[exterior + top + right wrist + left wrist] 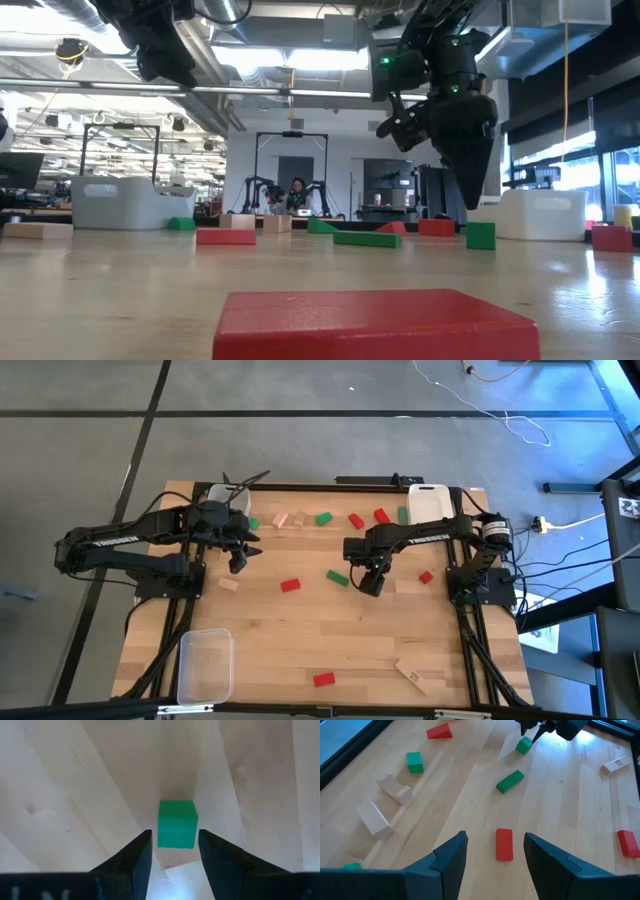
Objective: Sort & place blocks by color
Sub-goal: Put the green block into the white bin
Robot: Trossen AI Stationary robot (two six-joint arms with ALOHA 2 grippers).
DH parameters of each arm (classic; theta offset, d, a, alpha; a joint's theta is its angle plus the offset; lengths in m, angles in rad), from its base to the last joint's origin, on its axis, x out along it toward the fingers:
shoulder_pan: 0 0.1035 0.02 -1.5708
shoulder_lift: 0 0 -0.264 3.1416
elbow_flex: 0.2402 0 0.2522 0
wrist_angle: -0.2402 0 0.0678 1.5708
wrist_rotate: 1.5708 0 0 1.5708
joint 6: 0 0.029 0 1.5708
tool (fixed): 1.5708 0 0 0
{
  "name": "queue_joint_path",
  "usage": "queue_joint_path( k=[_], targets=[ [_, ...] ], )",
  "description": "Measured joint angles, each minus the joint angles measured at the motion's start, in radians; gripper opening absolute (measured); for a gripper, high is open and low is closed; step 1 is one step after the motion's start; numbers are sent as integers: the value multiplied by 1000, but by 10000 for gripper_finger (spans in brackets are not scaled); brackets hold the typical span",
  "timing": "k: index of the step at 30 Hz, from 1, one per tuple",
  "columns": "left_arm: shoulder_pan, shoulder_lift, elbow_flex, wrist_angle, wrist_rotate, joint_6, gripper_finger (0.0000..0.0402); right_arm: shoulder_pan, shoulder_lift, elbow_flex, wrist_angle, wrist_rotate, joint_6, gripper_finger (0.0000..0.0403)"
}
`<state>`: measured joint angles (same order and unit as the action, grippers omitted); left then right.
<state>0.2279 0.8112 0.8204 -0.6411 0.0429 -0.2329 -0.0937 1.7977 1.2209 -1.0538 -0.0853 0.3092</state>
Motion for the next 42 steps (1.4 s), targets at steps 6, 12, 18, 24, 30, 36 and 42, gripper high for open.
queue_joint_path(
  k=[6,12,18,24,30,36,42],
  targets=[
    [0,0,0,0,0,0,188,0,0,0,0,-2,3,162],
    [0,0,0,0,0,0,188,0,0,0,0,-2,10,162],
    [0,0,0,0,0,0,188,0,0,0,20,-2,26,162],
    [0,0,0,-1,0,0,188,0,0,0,22,-2,26,162],
    [0,0,0,-1,0,0,188,0,0,0,21,5,26,162],
    [0,0,0,-1,-1,0,188,0,0,0,18,0,54,162],
    [0,0,0,-1,-1,0,189,1,1,-44,19,-4,74,162]
  ],
)
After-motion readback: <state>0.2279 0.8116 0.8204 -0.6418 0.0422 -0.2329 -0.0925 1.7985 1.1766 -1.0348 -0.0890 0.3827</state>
